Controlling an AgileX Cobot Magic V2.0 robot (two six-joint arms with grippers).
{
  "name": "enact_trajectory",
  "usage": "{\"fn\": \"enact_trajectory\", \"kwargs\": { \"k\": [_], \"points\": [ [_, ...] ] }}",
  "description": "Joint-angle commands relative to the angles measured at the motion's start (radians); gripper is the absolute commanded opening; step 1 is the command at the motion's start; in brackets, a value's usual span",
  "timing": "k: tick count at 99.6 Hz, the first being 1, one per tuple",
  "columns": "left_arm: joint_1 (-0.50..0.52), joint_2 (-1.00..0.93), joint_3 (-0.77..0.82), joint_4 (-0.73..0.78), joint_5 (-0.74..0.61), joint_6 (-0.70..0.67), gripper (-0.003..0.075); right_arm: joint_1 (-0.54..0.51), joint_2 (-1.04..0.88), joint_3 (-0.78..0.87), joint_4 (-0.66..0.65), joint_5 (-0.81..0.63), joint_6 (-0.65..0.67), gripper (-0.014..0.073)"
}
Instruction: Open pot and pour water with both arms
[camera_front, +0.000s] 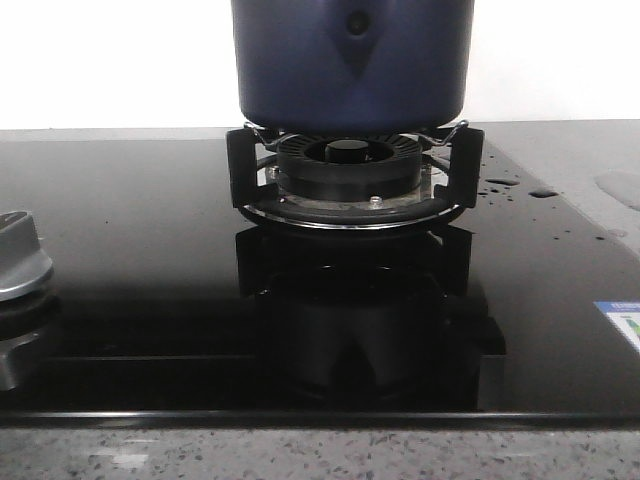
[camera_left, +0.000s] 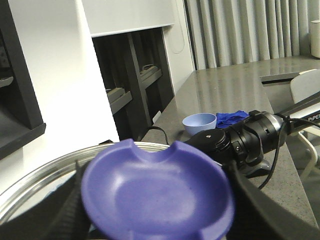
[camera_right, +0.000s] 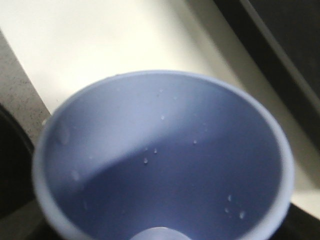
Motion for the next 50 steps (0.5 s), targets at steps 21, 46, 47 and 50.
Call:
{"fn": "enact_trajectory", "kwargs": {
  "k": [21, 46, 47, 50],
  "points": [
    [-0.003, -0.026, -0.031, -0.067, -0.026, -0.013, 0.0241, -0.089, -0.205, 0.021, 0.049, 0.231, 0.375, 0.0185],
    [-0.022, -0.009, -0.031, -0.06, -0.033, -0.013, 0.0241, -0.358, -0.34, 0.358, 0.048, -0.003, 0.529, 0.0188],
    [-0.022, -0.007, -0.031, -0.06, -0.033, -0.013, 0.0241, -0.373, -0.34, 0.367, 0.048, -0.033, 0.529, 0.0188],
    [-0.022, -0.004, -0.031, -0.06, -0.033, -0.013, 0.0241, -0.403, -0.341, 0.412, 0.048, -0.095, 0.529, 0.0188]
  ]
}}
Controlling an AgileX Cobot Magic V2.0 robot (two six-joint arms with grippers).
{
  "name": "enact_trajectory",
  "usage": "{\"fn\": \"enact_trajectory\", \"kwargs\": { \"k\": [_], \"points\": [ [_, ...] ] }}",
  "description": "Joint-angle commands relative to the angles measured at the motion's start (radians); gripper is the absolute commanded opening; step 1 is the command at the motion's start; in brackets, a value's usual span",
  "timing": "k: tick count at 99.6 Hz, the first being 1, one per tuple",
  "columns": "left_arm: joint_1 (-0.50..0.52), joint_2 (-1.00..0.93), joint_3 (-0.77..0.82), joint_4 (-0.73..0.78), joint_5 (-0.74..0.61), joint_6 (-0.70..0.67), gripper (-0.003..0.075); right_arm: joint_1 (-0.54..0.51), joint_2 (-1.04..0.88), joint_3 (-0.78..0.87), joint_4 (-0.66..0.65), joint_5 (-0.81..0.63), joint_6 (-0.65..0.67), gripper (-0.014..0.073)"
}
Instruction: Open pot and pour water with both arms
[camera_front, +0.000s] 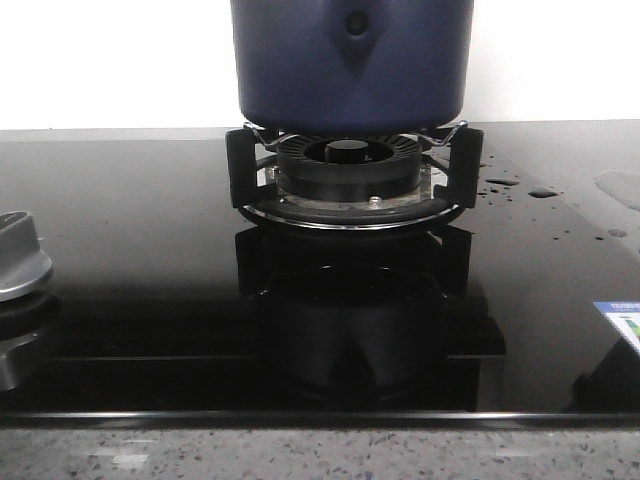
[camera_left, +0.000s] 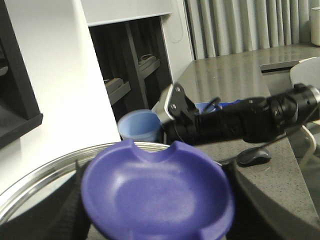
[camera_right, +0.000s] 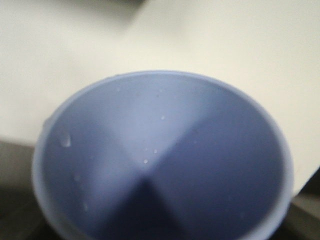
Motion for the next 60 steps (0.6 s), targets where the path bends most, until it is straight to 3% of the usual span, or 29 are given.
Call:
{"fn": "enact_trajectory", "kwargs": {
  "k": [1, 13, 45, 52, 60],
  "points": [
    [-0.011, -0.012, -0.031, -0.099, -0.033, -0.011, 0.0241, -0.089, -0.032, 0.077, -0.019, -0.193, 0.03, 0.0188],
    [-0.011, 0.0, -0.027, -0.099, -0.031, -0.018, 0.0241, -0.168, -0.014, 0.18, 0.001, -0.37, 0.03, 0.0188],
    [-0.011, 0.006, -0.027, -0.097, -0.024, -0.027, 0.0241, -0.185, 0.092, 0.205, 0.059, -0.405, 0.028, 0.0192],
    [-0.011, 0.006, -0.027, -0.096, -0.024, -0.027, 0.0241, -0.185, 0.095, 0.205, 0.059, -0.42, 0.028, 0.0237],
    [-0.011, 0.006, -0.027, -0.096, -0.024, -0.027, 0.0241, -0.185, 0.095, 0.205, 0.06, -0.433, 0.028, 0.0373]
  ]
}}
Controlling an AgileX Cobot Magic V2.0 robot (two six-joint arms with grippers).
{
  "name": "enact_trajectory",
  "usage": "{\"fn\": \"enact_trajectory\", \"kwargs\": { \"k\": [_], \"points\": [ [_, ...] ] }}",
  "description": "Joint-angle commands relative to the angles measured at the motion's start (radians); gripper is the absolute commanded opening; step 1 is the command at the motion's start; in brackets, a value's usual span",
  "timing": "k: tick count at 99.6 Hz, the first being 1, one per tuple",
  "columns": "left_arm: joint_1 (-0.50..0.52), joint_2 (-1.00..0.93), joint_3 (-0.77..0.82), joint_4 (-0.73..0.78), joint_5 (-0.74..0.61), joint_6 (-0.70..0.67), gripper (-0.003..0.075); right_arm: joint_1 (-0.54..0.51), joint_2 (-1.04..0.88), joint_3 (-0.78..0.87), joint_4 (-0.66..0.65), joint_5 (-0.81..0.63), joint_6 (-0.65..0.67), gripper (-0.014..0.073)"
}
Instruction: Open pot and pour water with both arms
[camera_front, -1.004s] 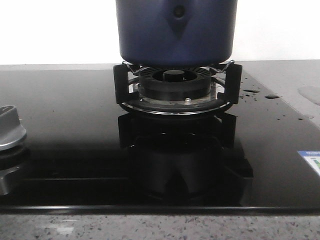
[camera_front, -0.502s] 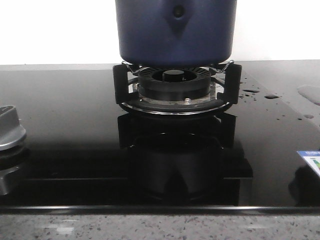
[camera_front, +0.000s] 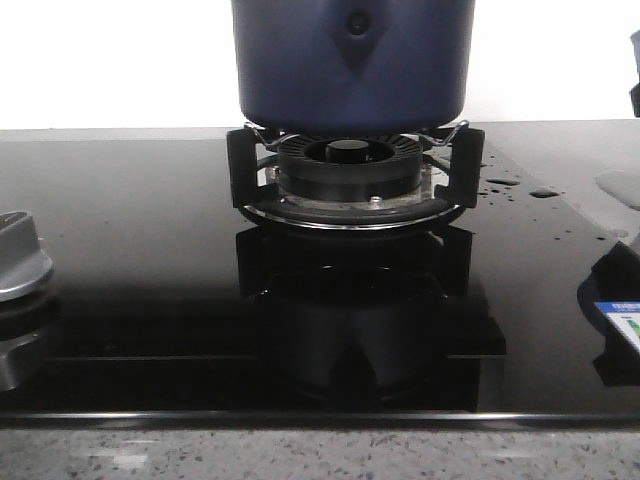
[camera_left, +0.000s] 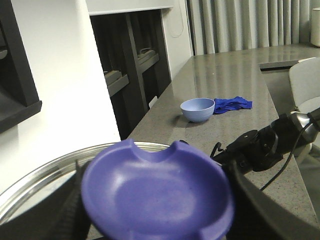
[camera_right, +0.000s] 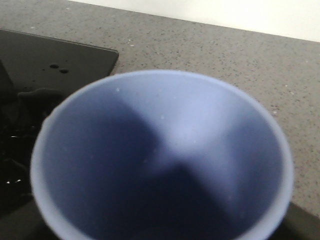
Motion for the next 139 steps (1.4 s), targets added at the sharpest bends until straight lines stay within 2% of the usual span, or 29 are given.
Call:
{"fn": "enact_trajectory", "kwargs": {
  "k": [1, 11, 18, 39, 72, 89, 95, 100, 107, 113, 114, 120, 139],
  "points": [
    [-0.011, -0.018, -0.027, -0.102, -0.022, -0.011, 0.0241, -0.006, -0.018, -0.024, 0.021, -0.036, 0.001, 0.0387],
    [-0.011, -0.018, -0.027, -0.102, -0.022, -0.011, 0.0241, -0.006, -0.018, -0.024, 0.022, -0.028, 0.001, 0.0582],
    [-0.011, -0.018, -0.027, -0.102, -0.022, -0.011, 0.0241, -0.006, -0.02, -0.024, 0.022, -0.021, 0.022, 0.0664],
    [-0.017, -0.004, -0.021, -0.095, -0.024, -0.011, 0.0241, -0.006, -0.132, -0.024, 0.022, -0.016, 0.042, 0.065],
    [-0.153, 0.136, -0.021, -0.089, -0.109, 0.041, 0.0241, -0.006, -0.356, -0.024, 0.022, -0.08, 0.042, 0.065],
    [-0.178, 0.224, -0.021, -0.096, -0.137, 0.055, 0.0241, -0.006, -0.462, -0.024, 0.022, -0.108, 0.051, 0.0645],
    [-0.178, 0.254, -0.021, -0.107, -0.137, 0.083, 0.0241, -0.006, -0.49, -0.024, 0.021, -0.13, 0.074, 0.0613],
    [-0.178, 0.276, -0.021, -0.121, -0.137, 0.1, 0.0241, -0.006, -0.512, -0.024, 0.018, -0.151, 0.09, 0.0539],
    [-0.178, 0.307, -0.021, -0.134, -0.14, 0.121, 0.0241, -0.006, -0.538, -0.024, 0.018, -0.167, 0.127, 0.0355],
    [-0.178, 0.332, -0.021, -0.137, -0.144, 0.123, 0.0241, -0.006, -0.558, -0.024, 0.012, -0.189, 0.136, 0.0124],
    [-0.178, 0.334, -0.021, -0.137, -0.144, 0.123, 0.0241, -0.006, -0.558, -0.024, 0.01, -0.189, 0.136, 0.0124],
    [-0.178, 0.356, -0.021, -0.139, -0.148, 0.123, 0.0241, -0.006, -0.571, -0.024, -0.006, -0.212, 0.136, -0.007],
    [-0.178, 0.418, -0.022, -0.2, -0.163, 0.128, 0.0241, 0.003, -0.577, -0.024, -0.034, -0.235, 0.136, -0.0064]
  ]
}}
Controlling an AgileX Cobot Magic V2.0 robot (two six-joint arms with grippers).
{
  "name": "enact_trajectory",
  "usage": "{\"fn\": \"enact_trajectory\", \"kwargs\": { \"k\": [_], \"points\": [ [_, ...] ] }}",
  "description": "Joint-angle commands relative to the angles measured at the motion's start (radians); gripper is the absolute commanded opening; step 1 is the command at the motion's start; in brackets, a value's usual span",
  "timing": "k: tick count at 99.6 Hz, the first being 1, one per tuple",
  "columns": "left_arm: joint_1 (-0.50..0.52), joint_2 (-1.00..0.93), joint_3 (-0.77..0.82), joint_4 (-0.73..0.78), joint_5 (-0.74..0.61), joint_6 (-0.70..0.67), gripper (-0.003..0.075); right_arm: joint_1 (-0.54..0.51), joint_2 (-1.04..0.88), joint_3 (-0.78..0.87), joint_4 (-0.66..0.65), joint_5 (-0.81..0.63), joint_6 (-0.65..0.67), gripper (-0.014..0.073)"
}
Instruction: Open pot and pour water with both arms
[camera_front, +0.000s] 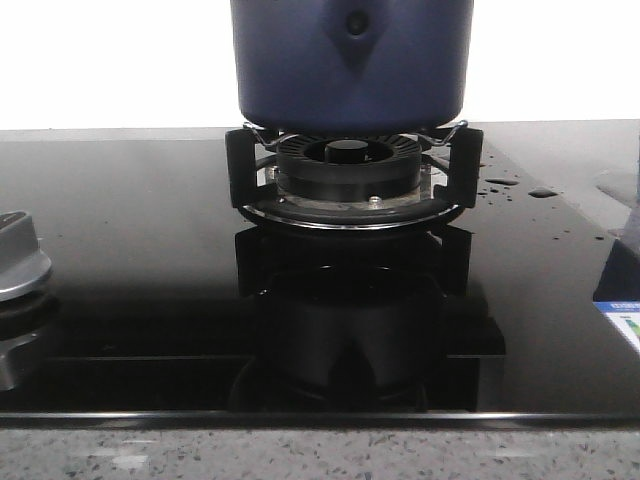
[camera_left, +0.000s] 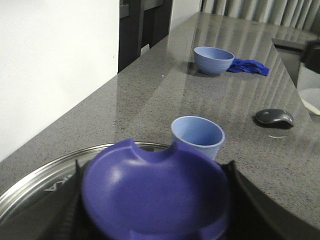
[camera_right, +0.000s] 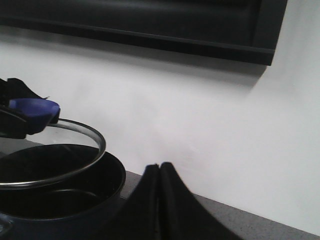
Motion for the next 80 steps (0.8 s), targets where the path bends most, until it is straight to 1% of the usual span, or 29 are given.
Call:
{"fn": "enact_trajectory", "kwargs": {
  "k": [1, 19, 40, 43, 48, 56, 80],
  "points": [
    [-0.009, -0.025, -0.031, -0.142, 0.009, 0.013, 0.0241, 0.003, -0.001, -0.024, 0.01, -0.013, 0.003, -0.0064],
    [-0.022, 0.009, -0.031, -0.147, -0.002, 0.054, 0.0241, 0.003, -0.001, -0.024, 0.01, -0.011, 0.006, -0.0064],
    [-0.067, 0.024, -0.035, -0.144, -0.044, 0.058, 0.0241, 0.003, -0.001, -0.024, 0.009, -0.011, 0.006, -0.0064],
    [-0.071, 0.024, -0.037, -0.144, -0.046, 0.076, 0.0241, 0.003, -0.001, -0.024, 0.009, -0.011, 0.006, -0.0064],
    [-0.074, 0.024, -0.037, -0.144, -0.058, 0.104, 0.0241, 0.003, -0.001, -0.024, 0.009, -0.011, 0.006, -0.0064],
    [-0.074, 0.024, -0.037, -0.144, -0.096, 0.105, 0.0241, 0.003, -0.001, -0.024, 0.009, -0.011, 0.006, -0.0064],
    [-0.074, 0.024, -0.037, -0.141, -0.134, 0.105, 0.0241, 0.003, -0.001, -0.024, 0.008, -0.013, 0.008, -0.0064]
  ]
}}
